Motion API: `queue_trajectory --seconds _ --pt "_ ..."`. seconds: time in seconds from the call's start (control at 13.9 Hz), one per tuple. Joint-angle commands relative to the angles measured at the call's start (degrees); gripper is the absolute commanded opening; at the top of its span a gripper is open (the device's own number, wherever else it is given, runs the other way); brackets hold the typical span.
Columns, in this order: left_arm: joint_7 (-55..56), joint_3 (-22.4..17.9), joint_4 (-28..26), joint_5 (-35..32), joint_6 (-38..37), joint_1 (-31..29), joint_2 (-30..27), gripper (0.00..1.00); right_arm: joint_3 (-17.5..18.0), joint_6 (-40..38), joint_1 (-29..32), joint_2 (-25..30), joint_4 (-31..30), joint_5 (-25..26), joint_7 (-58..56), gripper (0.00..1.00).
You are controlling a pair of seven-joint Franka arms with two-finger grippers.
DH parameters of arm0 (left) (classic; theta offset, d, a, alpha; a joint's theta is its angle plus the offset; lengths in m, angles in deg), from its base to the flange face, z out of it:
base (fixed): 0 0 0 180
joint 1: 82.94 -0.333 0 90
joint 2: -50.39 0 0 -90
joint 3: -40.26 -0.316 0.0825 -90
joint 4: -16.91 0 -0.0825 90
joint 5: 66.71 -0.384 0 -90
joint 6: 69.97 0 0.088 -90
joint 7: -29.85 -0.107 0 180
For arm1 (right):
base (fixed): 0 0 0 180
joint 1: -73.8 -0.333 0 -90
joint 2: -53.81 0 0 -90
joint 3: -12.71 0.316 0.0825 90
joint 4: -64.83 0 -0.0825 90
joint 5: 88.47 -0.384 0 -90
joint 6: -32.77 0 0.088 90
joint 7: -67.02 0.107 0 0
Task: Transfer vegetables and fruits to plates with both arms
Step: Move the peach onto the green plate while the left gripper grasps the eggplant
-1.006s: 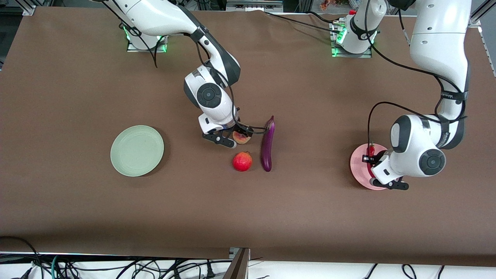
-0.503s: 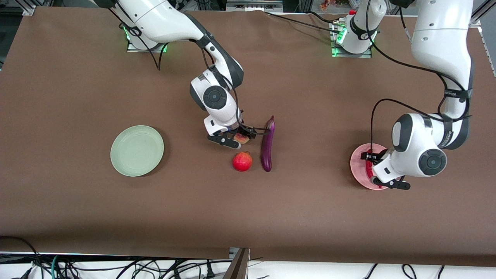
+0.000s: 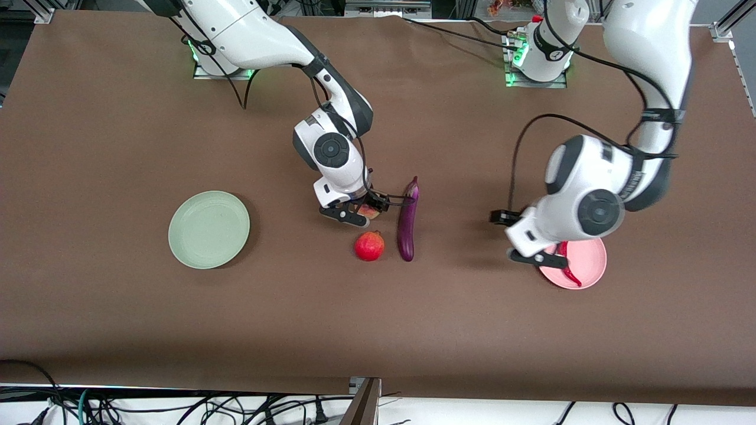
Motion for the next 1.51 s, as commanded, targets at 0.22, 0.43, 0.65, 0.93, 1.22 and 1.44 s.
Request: queue_trajectory --seconds 0.22,0.43,0.65,0.93,1.22,1.44 --pt "4.0 1.8 -0.5 2.8 2.8 5.2 2.3 1.0 -2.7 -15.8 4.3 8.0 1.0 0.3 -9.1 0.14" --pt "11.0 1.7 -0.8 4.8 10.6 9.7 5.5 1.0 -6.5 -29.0 10.1 13.0 0.4 0.8 -26.0 0.15" --pt "16.2 1.6 -0.9 4.4 21.5 13.6 9.8 1.0 -17.8 -33.2 10.1 15.3 -1.3 0.9 -44.0 0.18" --pt "20.1 1.1 -0.6 3.9 28.3 15.9 13.5 0.79 -26.3 -26.0 10.6 15.1 -8.8 0.3 -58.1 0.34" --pt "20.2 1.1 -0.9 3.2 28.2 15.7 14.0 0.25 -26.3 -16.7 12.4 14.4 -15.3 -0.3 -58.1 0.65" --pt "20.5 1.1 -0.6 3.3 25.7 13.7 11.6 0.0 -26.2 -16.1 13.9 13.8 -15.0 -1.0 -58.2 0.99"
